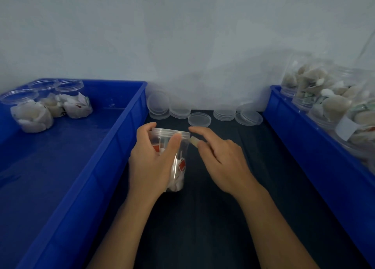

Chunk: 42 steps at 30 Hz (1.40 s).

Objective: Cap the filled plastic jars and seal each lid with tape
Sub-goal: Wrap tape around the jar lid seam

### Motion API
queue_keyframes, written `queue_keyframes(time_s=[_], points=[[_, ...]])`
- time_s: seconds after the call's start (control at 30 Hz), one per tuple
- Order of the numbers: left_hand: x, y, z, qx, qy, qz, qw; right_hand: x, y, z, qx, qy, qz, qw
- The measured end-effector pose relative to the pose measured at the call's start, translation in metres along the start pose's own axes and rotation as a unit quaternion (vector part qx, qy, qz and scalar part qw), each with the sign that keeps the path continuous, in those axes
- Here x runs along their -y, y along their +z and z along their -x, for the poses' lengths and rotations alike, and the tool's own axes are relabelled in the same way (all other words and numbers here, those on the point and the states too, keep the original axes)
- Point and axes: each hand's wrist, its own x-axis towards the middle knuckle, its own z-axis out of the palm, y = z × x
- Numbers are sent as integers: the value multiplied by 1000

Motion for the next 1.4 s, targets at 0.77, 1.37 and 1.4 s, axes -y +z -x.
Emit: queue_keyframes(time_s=[0.77,1.37,1.4], points=[[4,-2,1,42,-14,90,995,-4,2,0,-28,-9,45,999],[4,-2,-1,63,-40,115,991,0,3,-1,-22,-8,51,998],[4,-1,-1,63,-39,113,991,0,3,-1,-23,-7,52,998]])
